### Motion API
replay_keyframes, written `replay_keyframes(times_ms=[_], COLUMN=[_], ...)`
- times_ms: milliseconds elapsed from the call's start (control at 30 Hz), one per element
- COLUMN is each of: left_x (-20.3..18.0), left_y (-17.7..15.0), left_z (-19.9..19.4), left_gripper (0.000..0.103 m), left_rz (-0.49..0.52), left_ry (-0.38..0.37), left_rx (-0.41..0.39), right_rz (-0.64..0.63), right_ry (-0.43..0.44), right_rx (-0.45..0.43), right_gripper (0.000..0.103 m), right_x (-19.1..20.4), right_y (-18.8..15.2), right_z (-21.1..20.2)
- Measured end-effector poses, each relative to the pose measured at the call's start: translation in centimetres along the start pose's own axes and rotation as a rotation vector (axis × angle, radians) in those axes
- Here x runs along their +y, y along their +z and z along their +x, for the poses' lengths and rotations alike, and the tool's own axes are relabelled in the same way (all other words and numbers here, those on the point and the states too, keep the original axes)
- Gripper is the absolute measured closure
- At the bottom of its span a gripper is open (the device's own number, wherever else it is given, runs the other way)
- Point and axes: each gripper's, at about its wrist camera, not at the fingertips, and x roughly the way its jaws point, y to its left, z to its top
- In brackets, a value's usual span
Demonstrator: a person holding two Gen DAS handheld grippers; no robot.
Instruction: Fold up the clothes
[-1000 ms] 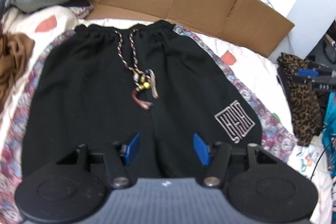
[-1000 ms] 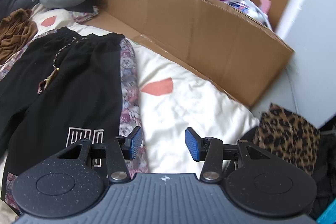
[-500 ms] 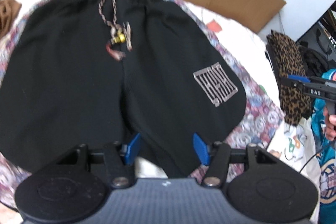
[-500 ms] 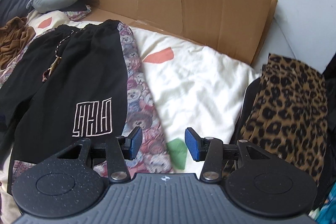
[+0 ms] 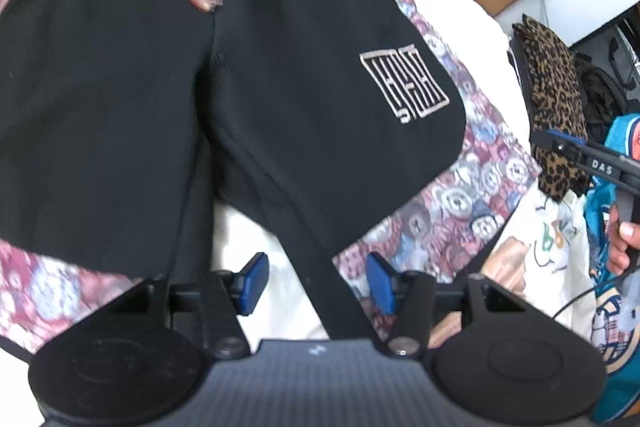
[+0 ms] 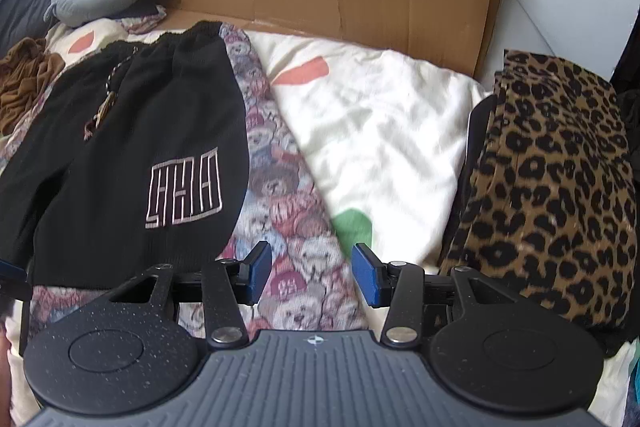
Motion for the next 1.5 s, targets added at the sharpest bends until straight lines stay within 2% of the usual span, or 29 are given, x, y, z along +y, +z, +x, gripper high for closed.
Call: replay_keyframes(times_ms=[300, 500, 567, 600, 633, 667, 700, 867, 1267, 1300, 1400, 1500], left_x=[0.6, 1.1, 1.4, 1.4, 1.5, 1.5, 1.5, 1.5, 0.7, 0.7, 0.7, 0.5], left_y=[-1.6, -1.7, -1.9, -1.9, -2.0, -2.1, -2.1, -2.2, -1.8, -1.8, -1.6, -1.4], left_z=[1.4, 1.7, 2.0, 2.2, 2.3, 2.3, 2.2, 1.8, 1.9, 1.9, 1.7, 1.3], left_gripper=[0.050, 0.058, 0.064, 0.073, 0.090, 0.098, 0.099, 0.100, 0.101, 0.101, 0.101, 0.101], left_rz=[-0.062, -0.126, -0.151, -0.156, -0.162, -0.162, -0.156, -0.130, -0.104, -0.106, -0.108, -0.105], left_ry=[-0.042, -0.095, -0.110, -0.111, -0.112, -0.114, -0.117, -0.123, -0.123, -0.126, -0.139, -0.159], left_rx=[0.081, 0.094, 0.101, 0.104, 0.106, 0.108, 0.110, 0.124, 0.151, 0.152, 0.159, 0.166], right_rz=[0.087, 0.173, 0.214, 0.234, 0.254, 0.275, 0.295, 0.363, 0.311, 0.311, 0.293, 0.260], right_ry=[0.006, -0.008, -0.007, -0.007, -0.006, -0.006, -0.006, 0.011, 0.015, 0.015, 0.028, 0.035], right_rx=[0.046, 0.019, 0.022, 0.023, 0.025, 0.026, 0.027, 0.049, 0.092, 0.097, 0.105, 0.095], right_gripper=[0.052, 0.052, 0.052, 0.054, 0.056, 0.060, 0.063, 0.066, 0.073, 0.075, 0.094, 0.097], right_x=[-1.0, -2.6, -3.4, -3.7, -4.1, -4.5, -4.9, -5.8, -4.8, -4.8, -4.8, -4.7], right_y=[-2.5, -2.7, -2.7, -2.7, -2.7, -2.7, -2.7, -3.2, -4.3, -4.3, -4.0, -3.4], right_z=[0.4, 0.2, 0.6, 0.9, 1.1, 1.4, 1.6, 2.6, 3.7, 3.7, 3.5, 2.6])
